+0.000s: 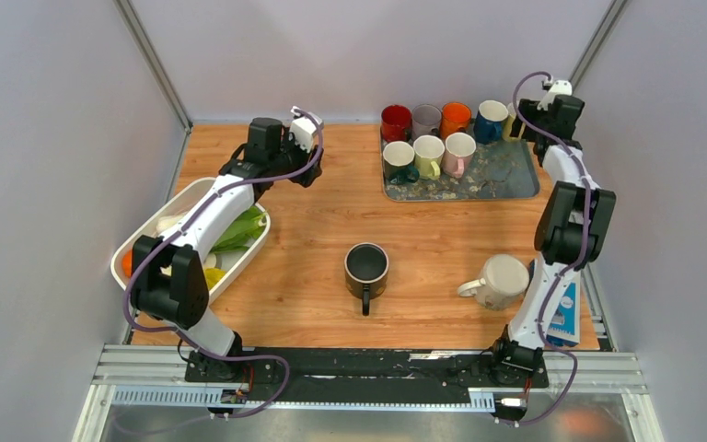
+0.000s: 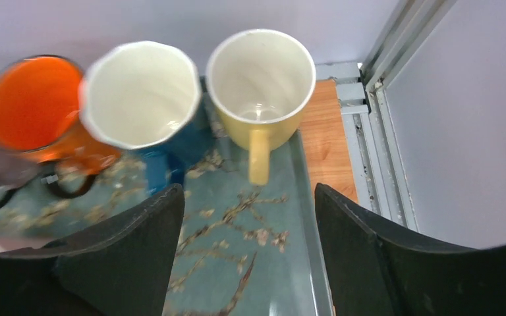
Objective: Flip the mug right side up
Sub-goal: Place the cup on the tray, then move the cup to the center of the board.
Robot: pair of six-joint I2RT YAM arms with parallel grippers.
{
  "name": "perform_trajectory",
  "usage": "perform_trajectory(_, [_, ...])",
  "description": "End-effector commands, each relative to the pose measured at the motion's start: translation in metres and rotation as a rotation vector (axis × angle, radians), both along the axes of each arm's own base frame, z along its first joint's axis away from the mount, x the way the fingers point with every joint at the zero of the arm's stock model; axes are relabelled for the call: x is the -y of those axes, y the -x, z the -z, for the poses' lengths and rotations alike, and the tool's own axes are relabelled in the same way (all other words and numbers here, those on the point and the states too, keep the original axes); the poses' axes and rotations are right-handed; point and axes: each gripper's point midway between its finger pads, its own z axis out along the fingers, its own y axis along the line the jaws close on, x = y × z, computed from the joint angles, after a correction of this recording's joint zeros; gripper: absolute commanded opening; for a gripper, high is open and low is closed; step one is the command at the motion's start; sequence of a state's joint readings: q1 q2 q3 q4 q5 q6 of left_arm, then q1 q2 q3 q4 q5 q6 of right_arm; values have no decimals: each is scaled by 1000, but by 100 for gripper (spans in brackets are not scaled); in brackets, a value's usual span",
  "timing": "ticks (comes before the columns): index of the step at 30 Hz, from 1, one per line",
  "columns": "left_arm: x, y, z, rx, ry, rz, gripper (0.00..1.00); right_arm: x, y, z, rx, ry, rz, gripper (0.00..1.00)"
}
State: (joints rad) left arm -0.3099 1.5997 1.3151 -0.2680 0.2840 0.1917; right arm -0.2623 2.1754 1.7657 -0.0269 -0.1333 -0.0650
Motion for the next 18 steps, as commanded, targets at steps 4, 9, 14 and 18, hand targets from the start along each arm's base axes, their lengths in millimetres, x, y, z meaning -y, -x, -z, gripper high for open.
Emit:
perform_trajectory(4, [9,16,-20,-13,140,106,61,-93,65,-80,82,5,-326,79])
perform_trajectory(9, [20,34,-22,0,166,227,60,-231,153,-61,101,159,-908,82])
perform_trajectory(14, [28,72,-13,12,138,439,59,-308,247,-3,45,353,-1355,83])
perform_trajectory(18, [29,91,3,21,88,566,59,-330,299,47,-17,572,-1653,83])
